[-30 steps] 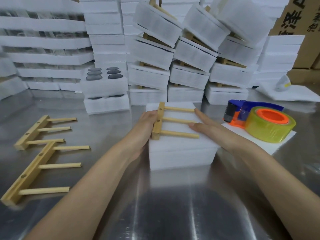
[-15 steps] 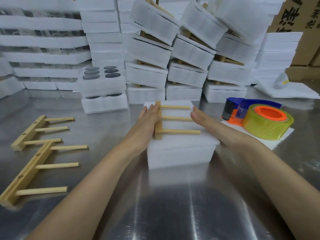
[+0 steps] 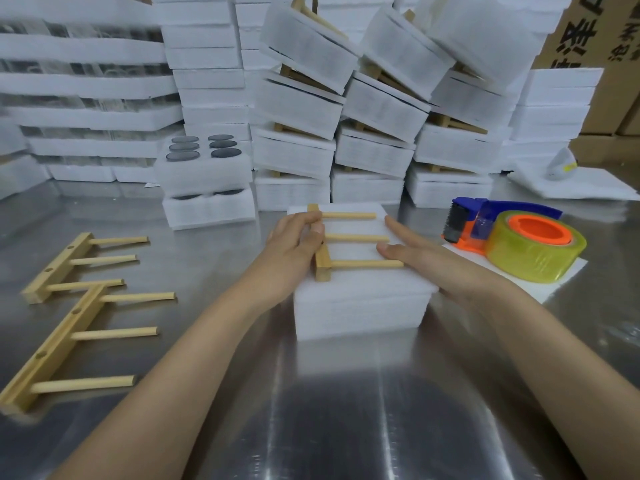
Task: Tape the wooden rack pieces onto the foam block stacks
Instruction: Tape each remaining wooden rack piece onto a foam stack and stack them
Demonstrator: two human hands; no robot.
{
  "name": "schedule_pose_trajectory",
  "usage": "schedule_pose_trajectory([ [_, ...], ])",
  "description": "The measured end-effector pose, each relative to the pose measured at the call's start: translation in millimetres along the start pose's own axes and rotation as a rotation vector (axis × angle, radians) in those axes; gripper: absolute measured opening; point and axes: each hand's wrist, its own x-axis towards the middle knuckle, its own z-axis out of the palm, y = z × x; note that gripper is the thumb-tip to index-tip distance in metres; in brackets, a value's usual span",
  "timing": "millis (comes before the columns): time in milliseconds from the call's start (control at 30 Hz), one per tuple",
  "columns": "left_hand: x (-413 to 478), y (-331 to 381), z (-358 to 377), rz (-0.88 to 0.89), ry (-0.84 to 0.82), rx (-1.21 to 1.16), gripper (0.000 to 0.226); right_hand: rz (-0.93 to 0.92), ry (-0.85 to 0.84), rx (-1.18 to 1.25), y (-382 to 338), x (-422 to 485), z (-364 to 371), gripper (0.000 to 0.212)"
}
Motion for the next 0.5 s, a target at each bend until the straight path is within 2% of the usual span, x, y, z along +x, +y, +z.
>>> schedule_pose_trajectory([
  [200, 0.6, -5.2, 2.6, -0.033, -0.031, 0.049, 0.045, 0.040, -0.019, -0.073, -8.2, -2.7, 2.3, 0.072],
  [333, 0.9, -5.1, 3.7, -0.013, -0.015, 0.066, 0.042, -0.009, -0.048, -0.007, -9.5, -14.4, 1.4, 0.105],
  [500, 1.3, -6.0, 3.7, 0.018, 0.000, 0.096, 0.043, 0.002, -0.046, 0.007, -5.4, -10.7, -0.6, 0.099],
])
